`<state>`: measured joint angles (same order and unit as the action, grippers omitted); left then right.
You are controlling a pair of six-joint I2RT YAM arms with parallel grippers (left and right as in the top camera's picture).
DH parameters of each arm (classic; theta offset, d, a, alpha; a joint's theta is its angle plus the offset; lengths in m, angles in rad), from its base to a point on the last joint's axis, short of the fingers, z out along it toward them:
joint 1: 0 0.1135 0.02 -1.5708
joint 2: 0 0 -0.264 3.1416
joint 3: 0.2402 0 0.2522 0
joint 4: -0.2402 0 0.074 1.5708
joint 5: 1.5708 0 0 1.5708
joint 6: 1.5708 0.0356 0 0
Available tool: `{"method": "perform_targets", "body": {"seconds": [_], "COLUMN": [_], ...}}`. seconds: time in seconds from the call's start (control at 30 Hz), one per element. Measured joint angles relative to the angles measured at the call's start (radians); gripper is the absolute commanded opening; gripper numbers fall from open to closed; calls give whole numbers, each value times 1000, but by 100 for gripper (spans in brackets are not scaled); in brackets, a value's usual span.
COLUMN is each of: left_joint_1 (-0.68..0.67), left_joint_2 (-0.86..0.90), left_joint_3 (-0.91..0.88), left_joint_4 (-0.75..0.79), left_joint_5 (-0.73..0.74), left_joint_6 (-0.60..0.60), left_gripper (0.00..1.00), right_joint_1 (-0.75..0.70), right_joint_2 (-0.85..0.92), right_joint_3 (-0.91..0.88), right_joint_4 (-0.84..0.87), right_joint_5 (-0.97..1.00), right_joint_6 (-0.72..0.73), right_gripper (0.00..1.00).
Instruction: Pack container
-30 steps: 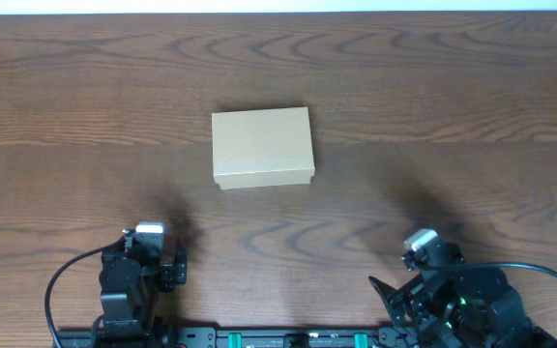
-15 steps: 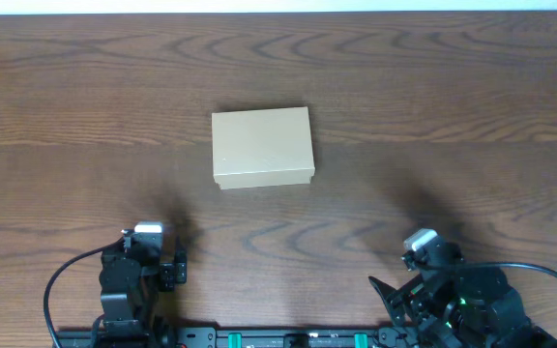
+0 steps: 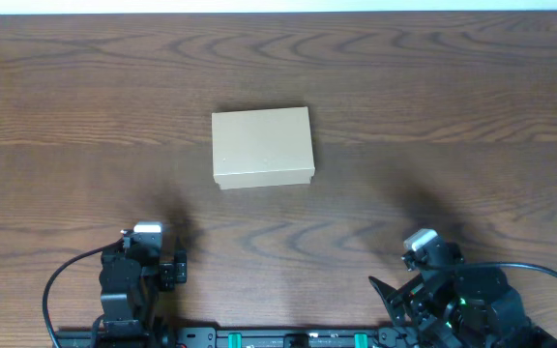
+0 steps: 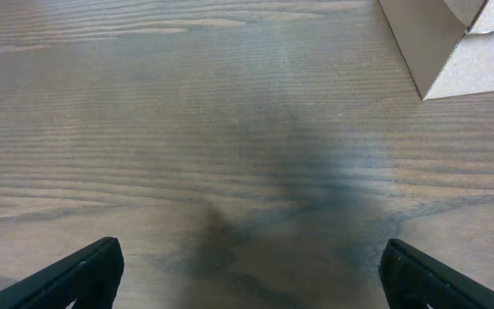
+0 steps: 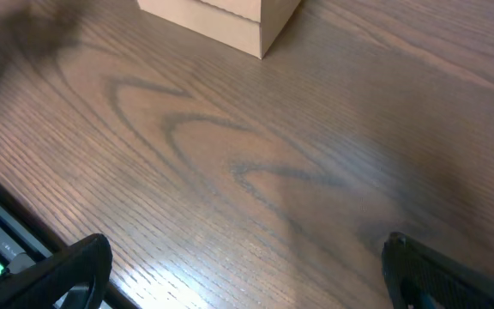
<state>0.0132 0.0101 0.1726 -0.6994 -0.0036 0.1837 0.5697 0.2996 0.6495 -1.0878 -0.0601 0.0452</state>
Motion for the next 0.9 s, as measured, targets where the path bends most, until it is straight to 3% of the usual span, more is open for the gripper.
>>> {"method": "perform_targets", "body": {"seconds": [0.23,0.5,0.9], "left_joint_1": [0,0,0], "left_joint_2": [0,0,0], "left_joint_3": [0,0,0], "left_joint_4": [0,0,0], "left_joint_5": [0,0,0], "left_joint_6": [0,0,0], "left_gripper": [96,95,95], "right_joint_1": [-36,-194,-437], "right_joint_2": [-3,-101,-253], "right_joint_3": [-21,-227,-437], "right_joint_4": [188,353,413], "right_joint_5": [25,117,181], "right_joint_6": [-12,-68,-80], "right_gripper": [99,99,99]}}
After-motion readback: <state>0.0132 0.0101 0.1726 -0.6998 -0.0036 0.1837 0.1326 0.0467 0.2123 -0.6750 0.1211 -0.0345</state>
